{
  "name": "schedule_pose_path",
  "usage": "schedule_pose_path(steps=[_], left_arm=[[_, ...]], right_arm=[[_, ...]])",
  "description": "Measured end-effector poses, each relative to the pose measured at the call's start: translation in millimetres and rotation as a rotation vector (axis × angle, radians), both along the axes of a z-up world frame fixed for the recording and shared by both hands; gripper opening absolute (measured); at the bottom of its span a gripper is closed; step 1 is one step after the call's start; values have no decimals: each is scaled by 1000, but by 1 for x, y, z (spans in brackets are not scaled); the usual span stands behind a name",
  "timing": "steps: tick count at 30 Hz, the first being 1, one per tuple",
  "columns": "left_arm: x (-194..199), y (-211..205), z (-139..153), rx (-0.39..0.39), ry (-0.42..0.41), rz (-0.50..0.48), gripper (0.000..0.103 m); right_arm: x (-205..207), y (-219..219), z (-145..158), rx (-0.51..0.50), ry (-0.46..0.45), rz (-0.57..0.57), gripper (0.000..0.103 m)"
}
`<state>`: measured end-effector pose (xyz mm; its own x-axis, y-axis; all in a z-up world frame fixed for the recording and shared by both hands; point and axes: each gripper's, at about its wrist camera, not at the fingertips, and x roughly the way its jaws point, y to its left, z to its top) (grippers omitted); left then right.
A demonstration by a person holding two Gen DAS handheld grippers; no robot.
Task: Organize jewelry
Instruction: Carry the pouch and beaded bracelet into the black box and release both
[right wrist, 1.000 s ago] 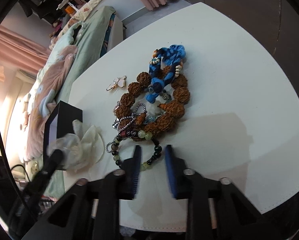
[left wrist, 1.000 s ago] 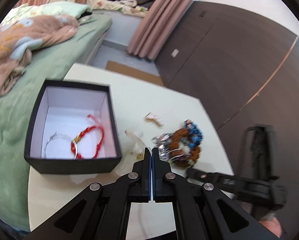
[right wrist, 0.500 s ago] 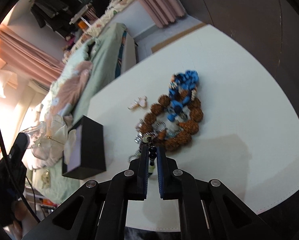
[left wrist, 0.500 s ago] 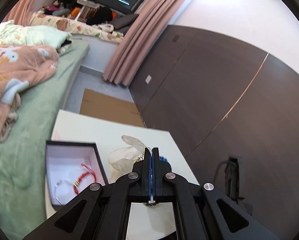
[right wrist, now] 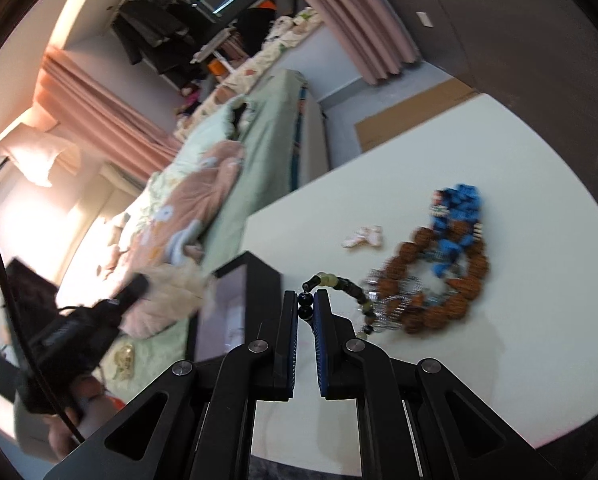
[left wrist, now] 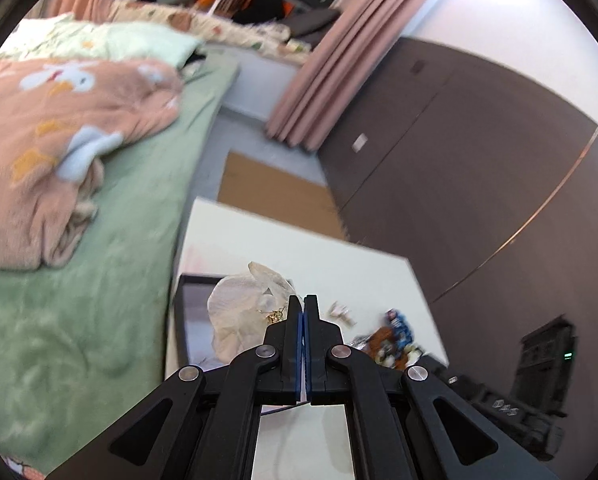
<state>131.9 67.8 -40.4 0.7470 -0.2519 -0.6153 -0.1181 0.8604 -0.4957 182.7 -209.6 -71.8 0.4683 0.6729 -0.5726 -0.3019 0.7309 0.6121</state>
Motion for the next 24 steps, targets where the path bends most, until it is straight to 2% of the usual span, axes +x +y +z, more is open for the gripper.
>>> schedule_pose_path(steps=[2, 3, 4, 6, 15, 19, 24], left_arm=[[2, 3, -6, -24, 28, -16, 6], [4, 4, -9, -51, 44, -34, 27], [4, 6, -11, -61, 52, -37, 61], [0, 11, -10, -85, 34, -12, 86], [-7, 38, 1, -87, -10, 90, 87], [-10, 48, 2, -86, -22, 122, 87], [-13, 58, 3, -78, -32, 163, 87]], right_arm=[[0, 7, 3, 22, -11, 20, 9], [0, 13, 5, 34, -17, 33, 10], [0, 17, 6, 37, -22, 39, 9], [0, 25, 10, 38, -30, 55, 9], [6, 58, 30, 54, -54, 121, 10], [10, 71, 35, 97, -38, 166, 10], [18, 110, 38, 84, -9, 247, 11]])
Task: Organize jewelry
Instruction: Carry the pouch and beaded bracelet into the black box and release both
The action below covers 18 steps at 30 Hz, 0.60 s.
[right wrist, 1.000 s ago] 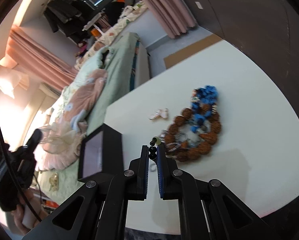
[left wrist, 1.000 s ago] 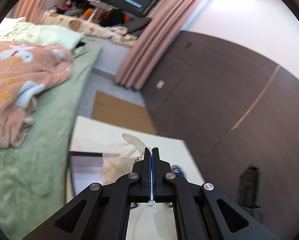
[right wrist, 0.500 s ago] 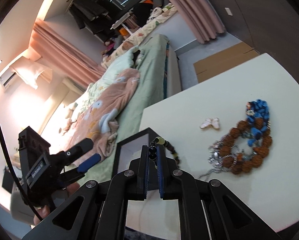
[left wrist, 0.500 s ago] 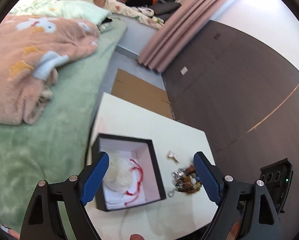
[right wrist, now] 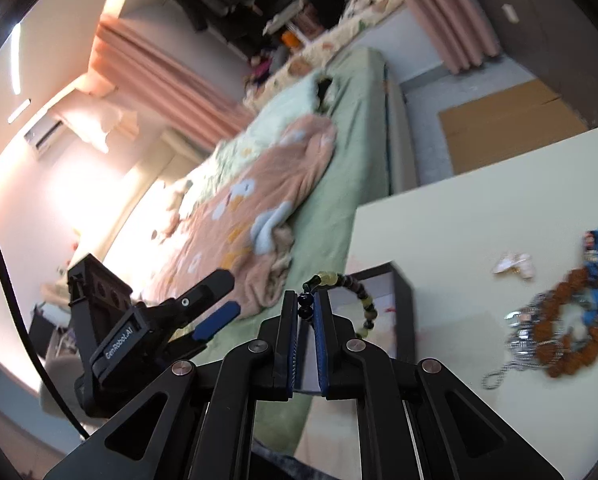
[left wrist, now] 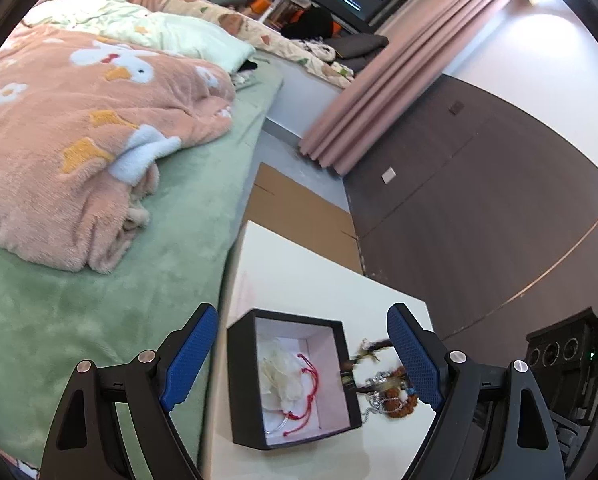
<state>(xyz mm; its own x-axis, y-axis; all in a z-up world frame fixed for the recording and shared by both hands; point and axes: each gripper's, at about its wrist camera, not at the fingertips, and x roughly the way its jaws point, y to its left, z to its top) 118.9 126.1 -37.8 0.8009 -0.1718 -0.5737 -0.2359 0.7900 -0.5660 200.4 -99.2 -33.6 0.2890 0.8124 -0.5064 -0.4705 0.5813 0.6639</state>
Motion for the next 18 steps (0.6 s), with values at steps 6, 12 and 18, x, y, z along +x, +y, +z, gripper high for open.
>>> schedule_pose_path(steps=[6, 12, 18], left_arm=[[2, -2, -4, -15, -4, -16, 87], [7, -22, -4, -2, -12, -59, 87], [9, -43, 0, 41, -30, -107, 87]], right_arm=[[1, -5, -10, 0, 10, -26, 77], [0, -55, -9, 0, 36, -139, 88], [-12, -83, -1, -25, 14, -190, 94]])
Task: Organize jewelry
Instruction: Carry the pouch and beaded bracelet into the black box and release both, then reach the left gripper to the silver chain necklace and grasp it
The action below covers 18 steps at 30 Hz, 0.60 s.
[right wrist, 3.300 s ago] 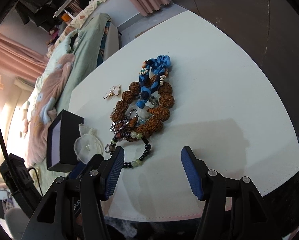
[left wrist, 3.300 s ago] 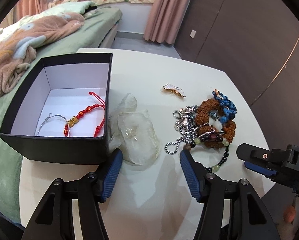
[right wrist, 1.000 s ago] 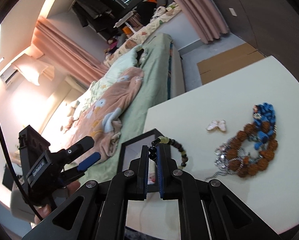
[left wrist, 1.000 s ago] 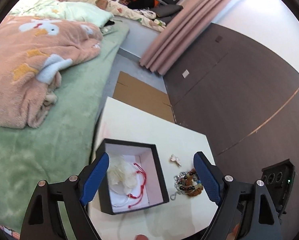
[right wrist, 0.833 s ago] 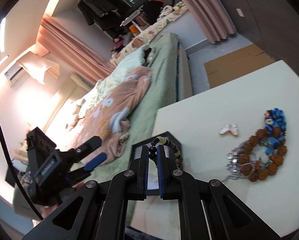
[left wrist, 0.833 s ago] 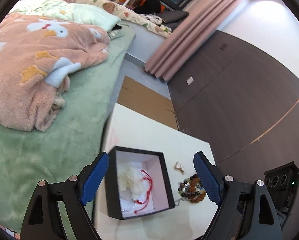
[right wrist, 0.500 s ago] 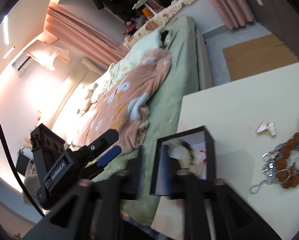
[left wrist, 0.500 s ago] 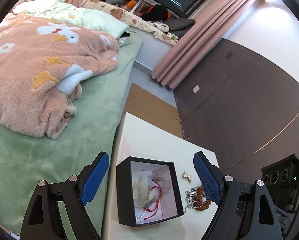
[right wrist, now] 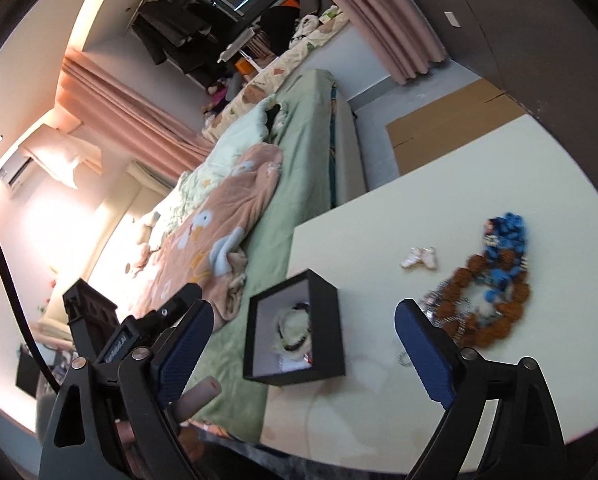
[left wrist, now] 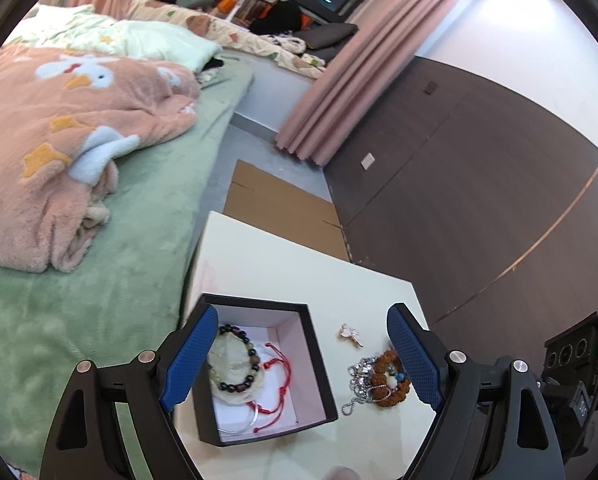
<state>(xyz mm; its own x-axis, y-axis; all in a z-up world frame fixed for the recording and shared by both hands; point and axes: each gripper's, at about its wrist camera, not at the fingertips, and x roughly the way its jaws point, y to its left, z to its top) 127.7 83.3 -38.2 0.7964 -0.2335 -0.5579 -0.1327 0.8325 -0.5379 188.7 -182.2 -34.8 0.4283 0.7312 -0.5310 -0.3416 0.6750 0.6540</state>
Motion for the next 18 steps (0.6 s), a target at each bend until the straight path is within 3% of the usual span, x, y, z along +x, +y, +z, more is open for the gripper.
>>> schedule_pose_path(steps=[2, 14, 18], left_arm=[[1, -8, 0, 5, 3, -17, 87], [5, -61, 1, 98, 8, -104, 87], [9, -80, -1, 115, 21, -137, 87]], right_arm=[[-3, -10, -2, -19, -5, -6, 103], [-12, -73, -6, -63, 39, -109, 103], [-17, -87, -1, -104, -2, -149, 103]])
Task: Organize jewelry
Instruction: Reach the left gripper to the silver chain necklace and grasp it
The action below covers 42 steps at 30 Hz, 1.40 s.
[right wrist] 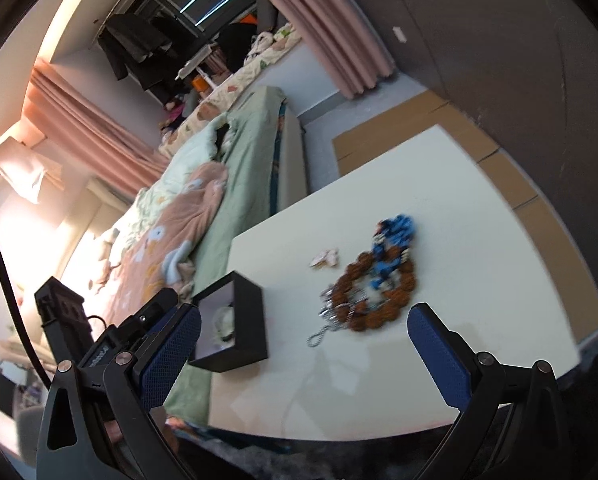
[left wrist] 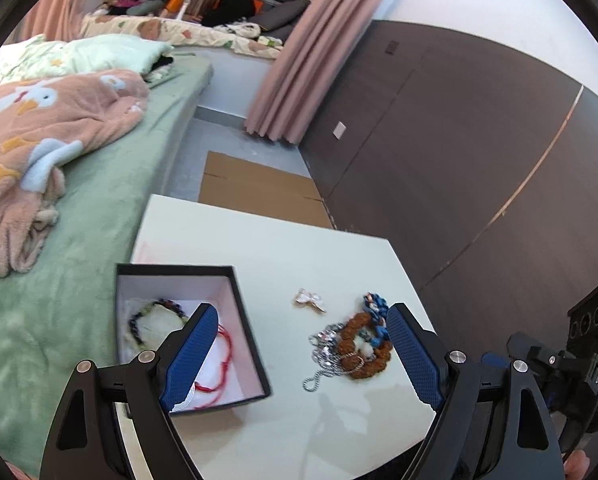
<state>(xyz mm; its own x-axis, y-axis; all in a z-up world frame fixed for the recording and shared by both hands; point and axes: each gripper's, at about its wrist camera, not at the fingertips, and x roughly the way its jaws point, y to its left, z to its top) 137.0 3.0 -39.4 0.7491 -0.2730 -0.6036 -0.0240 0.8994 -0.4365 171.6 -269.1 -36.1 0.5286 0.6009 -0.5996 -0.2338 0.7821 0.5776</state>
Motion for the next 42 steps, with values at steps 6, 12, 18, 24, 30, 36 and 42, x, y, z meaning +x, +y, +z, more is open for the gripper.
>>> schedule_pose_path(steps=[6, 12, 18, 24, 30, 36, 42], left_arm=[[7, -22, -5, 40, 8, -38, 87], [18, -43, -19, 64, 33, -91, 82], [32, -65, -41, 93, 84, -164, 61], [40, -82, -61, 176, 141, -209, 60], [43, -93, -70, 328, 156, -205, 56], [49, -93, -74, 382, 143, -168, 44], [53, -98, -75, 416, 129, -173, 38]], right_arm=[[-4, -22, 3, -56, -20, -44, 103], [2, -42, -4, -69, 15, -82, 103], [9, -56, -14, -58, 77, -126, 103], [19, -72, -33, -22, 165, -158, 102], [28, -74, -42, -30, 197, -154, 102], [36, -67, -47, -22, 215, -136, 102], [40, -58, -48, -29, 220, -109, 102]])
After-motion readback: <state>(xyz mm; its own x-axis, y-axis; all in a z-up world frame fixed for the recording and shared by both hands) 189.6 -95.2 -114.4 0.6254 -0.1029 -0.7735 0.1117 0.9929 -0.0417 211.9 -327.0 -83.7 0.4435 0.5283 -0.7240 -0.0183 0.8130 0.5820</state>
